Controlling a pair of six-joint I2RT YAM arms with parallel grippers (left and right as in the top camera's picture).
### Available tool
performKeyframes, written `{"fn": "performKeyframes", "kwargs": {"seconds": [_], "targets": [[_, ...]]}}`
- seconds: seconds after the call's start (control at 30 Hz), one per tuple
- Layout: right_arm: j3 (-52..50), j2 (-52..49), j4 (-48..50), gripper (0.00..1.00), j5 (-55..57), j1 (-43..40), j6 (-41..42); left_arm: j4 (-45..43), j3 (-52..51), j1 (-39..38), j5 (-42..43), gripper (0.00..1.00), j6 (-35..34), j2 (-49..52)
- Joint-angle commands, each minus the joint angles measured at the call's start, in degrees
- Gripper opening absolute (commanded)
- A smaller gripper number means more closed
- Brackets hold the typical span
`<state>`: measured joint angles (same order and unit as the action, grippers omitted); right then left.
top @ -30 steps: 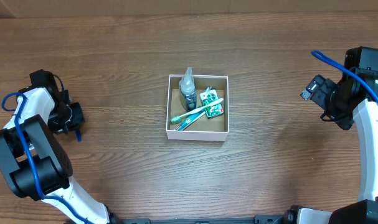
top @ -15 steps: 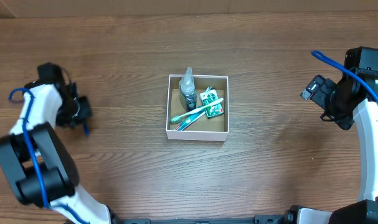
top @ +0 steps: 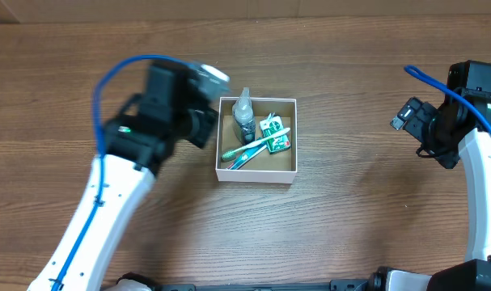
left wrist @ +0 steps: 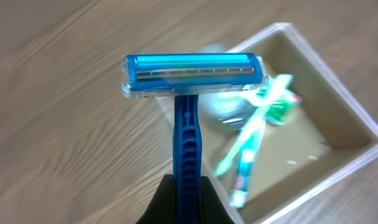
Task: Pack container
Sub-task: 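Lower the razor into the box and open the left gripper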
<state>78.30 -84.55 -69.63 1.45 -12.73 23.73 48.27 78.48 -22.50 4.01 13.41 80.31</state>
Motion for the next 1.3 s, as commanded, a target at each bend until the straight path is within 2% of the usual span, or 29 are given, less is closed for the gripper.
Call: {"fn": "performKeyframes", "kwargs": {"seconds": [0.0,0.23,0.43,0.47,0.53,0.6,0.8,0.93,1.1,1.13,1.17,1.27], "targets": [[-0.3,-0.1,0.3,1.0,-0.1,-0.1,-0.1,-1.9,0.4,-6.5,0.5,0.04,5.3,3.5],[-0.3,-0.1,0.3,1.0,-0.1,-0.1,-0.1,-3.2,0.4,-12.1,0.5,0.04,4.8,15.2],[-0.3,-0.1,0.3,1.0,-0.1,-0.1,-0.1,-3.3,0.4,-12.5,0.3,0.07,4.2,22.8],[-0.3,-0.1,0.3,1.0,-0.1,-0.1,-0.1,-3.0,0.4,-12.5,0.3,0.09,4.2,23.6],[-0.3,-0.1,0.3,1.0,-0.1,-0.1,-0.1,-2.6,0.4,-12.5,0.3,0.24,4.2,24.1],[-0.3,-0.1,0.3,1.0,-0.1,-0.1,-0.1,-2.7,0.6,-12.5,0.2,0.3,4.2,23.8],[-0.3,-0.1,0.3,1.0,-0.1,-0.1,-0.1,1.5,6.1,-12.5,-0.6,0.62,3.4,19.8],[-0.2,-0.1,0.9,1.0,-0.3,0.0,-1.4,6.4,11.7,-12.4,-7.3,0.67,-0.9,14.8],[0.0,0.0,3.3,1.0,-1.8,3.4,-5.9,6.7,13.1,-9.8,-13.8,0.75,-8.7,8.1],[0.2,0.0,4.1,0.99,-1.7,5.0,-6.8,6.9,13.1,-8.2,-13.9,0.84,-10.8,7.0],[0.5,0.0,4.9,0.99,-1.6,6.3,-7.5,7.0,13.1,-6.7,-13.9,0.99,-12.5,6.3],[1.2,0.0,9.1,1.0,-1.6,11.3,-8.4,7.4,13.1,-0.4,-13.8,1.0,-19.0,5.7]]}}
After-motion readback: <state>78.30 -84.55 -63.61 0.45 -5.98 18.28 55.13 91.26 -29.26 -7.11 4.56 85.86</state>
